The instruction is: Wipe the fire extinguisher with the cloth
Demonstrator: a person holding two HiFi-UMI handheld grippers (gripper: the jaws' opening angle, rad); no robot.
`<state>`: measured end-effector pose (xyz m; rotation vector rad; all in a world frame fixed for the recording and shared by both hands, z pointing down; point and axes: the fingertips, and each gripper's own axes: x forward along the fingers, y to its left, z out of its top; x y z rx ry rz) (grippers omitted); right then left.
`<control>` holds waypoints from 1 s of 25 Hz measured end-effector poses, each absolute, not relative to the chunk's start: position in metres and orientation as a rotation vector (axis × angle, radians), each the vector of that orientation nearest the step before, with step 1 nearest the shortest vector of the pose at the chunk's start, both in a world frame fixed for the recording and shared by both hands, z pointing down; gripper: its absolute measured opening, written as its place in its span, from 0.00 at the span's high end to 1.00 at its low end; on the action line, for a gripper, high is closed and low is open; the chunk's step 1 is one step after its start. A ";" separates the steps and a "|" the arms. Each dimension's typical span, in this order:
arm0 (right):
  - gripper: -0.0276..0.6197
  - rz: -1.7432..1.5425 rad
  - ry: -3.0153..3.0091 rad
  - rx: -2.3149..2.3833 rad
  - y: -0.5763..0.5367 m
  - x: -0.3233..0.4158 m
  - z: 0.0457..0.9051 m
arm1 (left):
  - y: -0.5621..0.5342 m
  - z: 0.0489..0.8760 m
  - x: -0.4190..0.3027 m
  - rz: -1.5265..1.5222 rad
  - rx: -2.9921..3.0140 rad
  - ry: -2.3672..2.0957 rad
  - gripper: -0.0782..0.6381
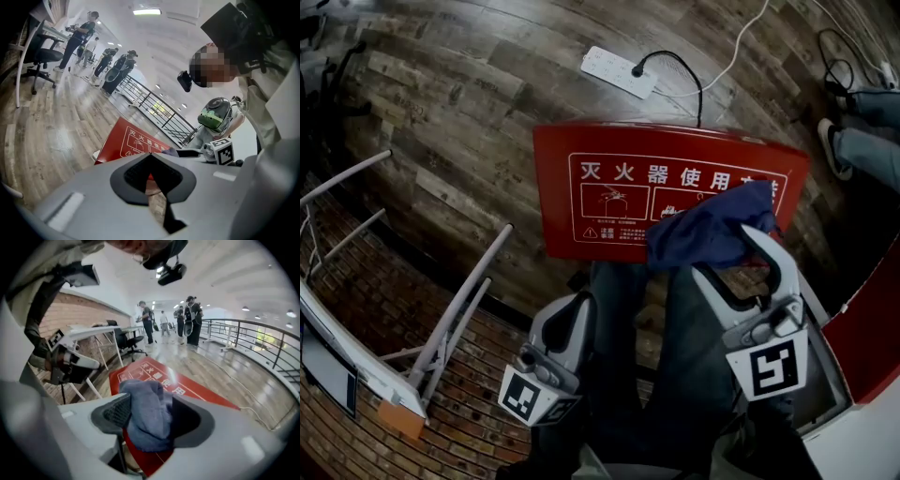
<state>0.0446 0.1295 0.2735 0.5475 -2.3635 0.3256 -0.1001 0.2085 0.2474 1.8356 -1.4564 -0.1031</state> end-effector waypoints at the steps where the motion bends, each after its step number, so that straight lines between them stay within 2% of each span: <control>1: 0.55 0.299 -2.321 0.533 0.133 0.038 0.284 | 0.209 0.248 -0.099 -0.102 1.836 -1.456 0.88; 4: 0.55 0.175 -2.297 0.500 0.133 0.017 0.297 | 0.212 0.247 -0.095 -0.092 1.841 -1.451 0.88; 7: 0.62 0.115 -2.327 0.512 0.121 0.019 0.293 | 0.214 0.247 -0.097 -0.085 1.840 -1.462 0.88; 11: 0.73 0.231 -2.123 0.799 0.094 0.098 0.296 | 0.218 0.246 -0.105 -0.098 1.824 -1.485 0.88; 14: 0.78 0.090 -2.072 0.836 0.084 0.119 0.293 | 0.221 0.246 -0.112 -0.111 1.807 -1.504 0.88; 17: 0.79 0.071 -2.086 0.753 0.107 0.083 0.297 | 0.225 0.249 -0.117 -0.100 1.808 -1.514 0.88; 22: 0.79 0.062 -2.320 0.389 0.164 -0.038 0.299 | 0.230 0.252 -0.121 -0.059 1.811 -1.513 0.88; 25: 0.79 -0.019 -2.351 0.304 0.168 -0.050 0.298 | 0.227 0.251 -0.122 -0.060 1.820 -1.516 0.88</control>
